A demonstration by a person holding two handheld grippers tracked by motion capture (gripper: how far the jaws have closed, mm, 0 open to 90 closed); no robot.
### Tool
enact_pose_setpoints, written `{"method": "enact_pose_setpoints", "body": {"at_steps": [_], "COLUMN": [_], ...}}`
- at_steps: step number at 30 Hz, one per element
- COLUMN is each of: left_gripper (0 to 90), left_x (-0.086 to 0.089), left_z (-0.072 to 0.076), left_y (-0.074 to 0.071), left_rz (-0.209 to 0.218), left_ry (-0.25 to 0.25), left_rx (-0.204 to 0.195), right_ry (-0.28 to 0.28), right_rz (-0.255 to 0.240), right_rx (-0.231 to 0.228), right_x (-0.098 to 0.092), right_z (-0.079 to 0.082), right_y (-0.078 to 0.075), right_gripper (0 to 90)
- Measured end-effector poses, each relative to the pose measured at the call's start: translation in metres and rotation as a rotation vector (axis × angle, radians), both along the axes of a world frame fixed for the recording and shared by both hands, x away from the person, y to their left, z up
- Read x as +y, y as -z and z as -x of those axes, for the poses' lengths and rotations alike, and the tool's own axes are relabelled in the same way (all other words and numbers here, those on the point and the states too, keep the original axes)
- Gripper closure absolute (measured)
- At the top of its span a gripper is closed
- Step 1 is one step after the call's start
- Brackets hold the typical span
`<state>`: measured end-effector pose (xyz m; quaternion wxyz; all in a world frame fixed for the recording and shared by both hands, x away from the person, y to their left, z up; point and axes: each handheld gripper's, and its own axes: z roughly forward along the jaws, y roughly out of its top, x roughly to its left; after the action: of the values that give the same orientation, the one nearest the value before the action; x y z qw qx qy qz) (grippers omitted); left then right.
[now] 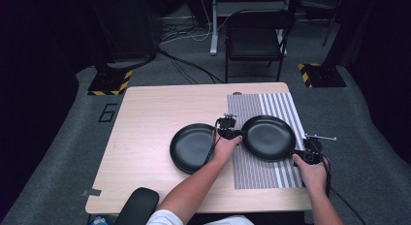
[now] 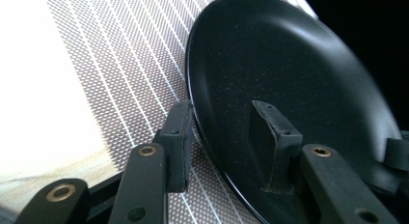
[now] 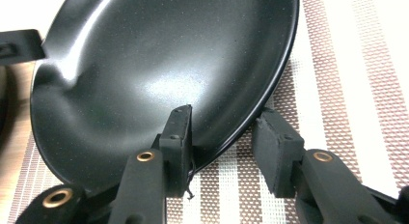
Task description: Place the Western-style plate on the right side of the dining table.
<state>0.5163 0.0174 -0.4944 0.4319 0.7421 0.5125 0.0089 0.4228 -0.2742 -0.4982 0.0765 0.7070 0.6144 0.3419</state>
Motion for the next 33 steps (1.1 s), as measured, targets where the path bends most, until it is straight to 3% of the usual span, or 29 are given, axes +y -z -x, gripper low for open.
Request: {"method": "enact_pose_setpoints", "body": {"at_steps": [8, 12, 15, 17, 21, 29, 33], "left_gripper": [58.1, 57.7, 57.5, 57.3, 55.9, 52.8, 51.2], "left_x": [0.031, 0.048, 0.061, 0.068, 0.087, 0.127, 0.148], "left_z": [0.008, 0.012, 0.014, 0.016, 0.021, 0.030, 0.035], "left_y": [-0.013, -0.017, -0.018, -0.020, -0.026, -0.023, -0.020], "left_rz": [0.061, 0.023, 0.018, 0.023, 0.026, 0.006, 0.002], "left_ry": [-0.029, -0.056, -0.071, -0.075, -0.083, -0.133, -0.156], "left_rx": [-0.027, -0.072, -0.074, -0.080, -0.101, -0.120, -0.120], "right_ry": [-0.012, -0.035, -0.061, -0.092, -0.143, -0.283, -0.340], "right_rz": [0.041, 0.006, 0.003, 0.007, -0.031, -0.069, -0.080], "right_rx": [0.006, -0.048, -0.075, -0.090, -0.094, -0.196, -0.219], "right_x": [0.000, -0.002, 0.004, 0.008, 0.017, 0.039, 0.047], "right_z": [0.004, 0.010, 0.014, 0.014, 0.015, 0.017, 0.018], "right_y": [-0.010, -0.023, -0.032, -0.034, -0.037, -0.039, -0.037], "right_gripper": [57.0, 56.7, 56.3, 56.1, 54.5, 50.9, 50.5]}}
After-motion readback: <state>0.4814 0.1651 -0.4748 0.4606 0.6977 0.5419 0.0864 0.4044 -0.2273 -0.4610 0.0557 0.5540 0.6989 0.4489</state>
